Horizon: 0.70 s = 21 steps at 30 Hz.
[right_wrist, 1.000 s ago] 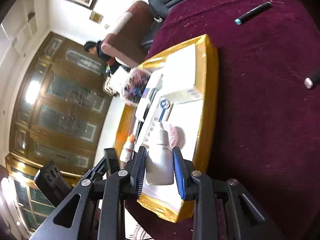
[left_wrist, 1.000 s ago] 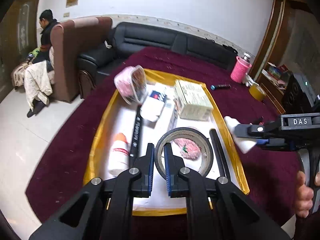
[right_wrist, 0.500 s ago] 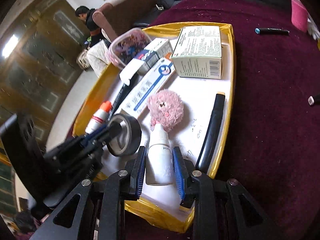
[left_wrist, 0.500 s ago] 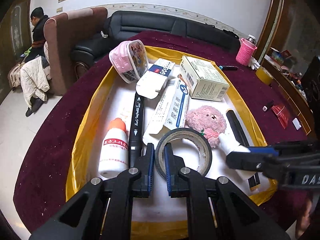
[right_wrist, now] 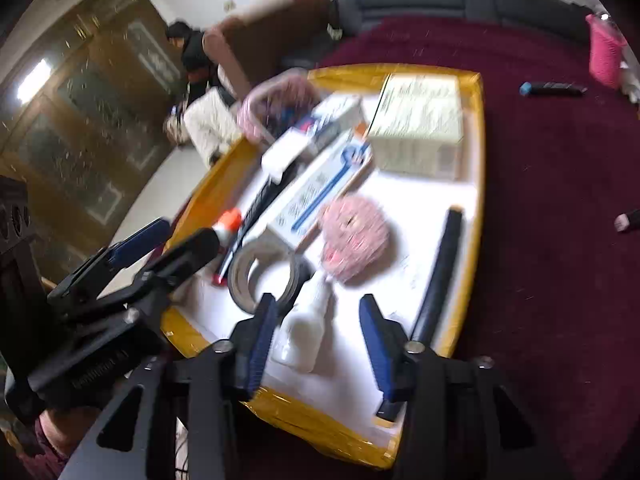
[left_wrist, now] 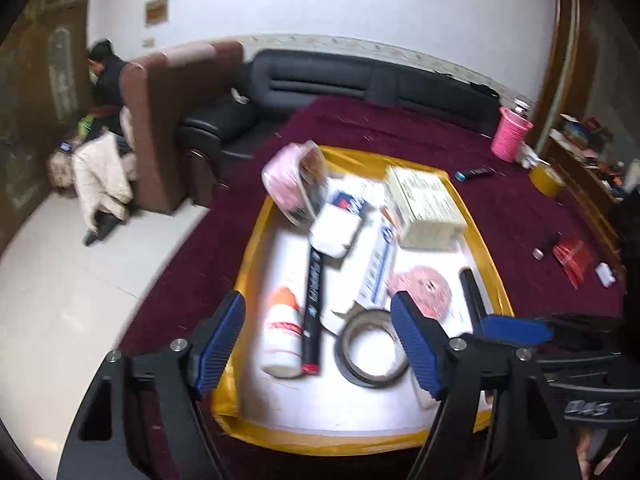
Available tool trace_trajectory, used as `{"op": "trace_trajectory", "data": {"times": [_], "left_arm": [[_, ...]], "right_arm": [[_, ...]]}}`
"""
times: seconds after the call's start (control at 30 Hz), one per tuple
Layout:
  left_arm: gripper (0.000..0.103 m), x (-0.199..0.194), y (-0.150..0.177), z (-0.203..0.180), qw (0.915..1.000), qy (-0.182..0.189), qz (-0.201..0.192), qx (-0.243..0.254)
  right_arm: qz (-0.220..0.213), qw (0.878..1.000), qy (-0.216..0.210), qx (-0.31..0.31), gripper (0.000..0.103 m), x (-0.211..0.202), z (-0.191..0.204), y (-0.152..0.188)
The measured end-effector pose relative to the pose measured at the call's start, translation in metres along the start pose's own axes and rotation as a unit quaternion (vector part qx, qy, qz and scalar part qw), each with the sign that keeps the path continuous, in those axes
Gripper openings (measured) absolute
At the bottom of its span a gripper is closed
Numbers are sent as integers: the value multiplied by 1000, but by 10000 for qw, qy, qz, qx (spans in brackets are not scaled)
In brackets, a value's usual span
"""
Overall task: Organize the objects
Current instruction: 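Carry the tape roll and dropper bottle to the tray and open both grippers, then reach to the black marker beside the red packet and grasp it with the left gripper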
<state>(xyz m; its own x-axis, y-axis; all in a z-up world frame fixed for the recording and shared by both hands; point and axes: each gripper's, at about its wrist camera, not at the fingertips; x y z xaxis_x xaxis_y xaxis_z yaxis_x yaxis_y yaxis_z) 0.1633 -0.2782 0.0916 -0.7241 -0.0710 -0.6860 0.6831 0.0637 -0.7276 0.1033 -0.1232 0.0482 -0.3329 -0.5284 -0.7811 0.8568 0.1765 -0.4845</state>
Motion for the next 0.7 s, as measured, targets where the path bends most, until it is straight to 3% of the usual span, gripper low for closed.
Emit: {"op": "trace_trajectory", "data": {"times": [0.1,0.23,0.4,0.7], "left_arm": [[83,-13,-7,-10,9988,-425,-182,174],[85,-26,-11,-27,9957,-754,-349,418],[87,-36,-13,-57,9875,-1156,-490,951],[88,-44,-14,-87,9825,-1162,-518,1361]], "right_arm": [[-523,9986,-21,-33,66,-26,-2,0],[-1429,9890,365,-99,90,-63,-7,3],[-1890,9793,728,10,94,-87,-19,4],[-1855,9789,706,482,94,-101,-53,15]]}}
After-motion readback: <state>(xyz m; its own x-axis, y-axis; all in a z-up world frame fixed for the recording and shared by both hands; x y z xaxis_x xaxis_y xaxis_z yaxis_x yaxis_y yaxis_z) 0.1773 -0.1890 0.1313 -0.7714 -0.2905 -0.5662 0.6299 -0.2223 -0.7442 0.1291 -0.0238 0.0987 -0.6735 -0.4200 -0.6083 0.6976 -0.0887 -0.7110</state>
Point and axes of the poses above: each gripper's, at about its wrist camera, not at the fingertips, and x roughly the way its jaws point, z to its left, y to its underside, and after that the axes turned 5 degrees about x, right-handed
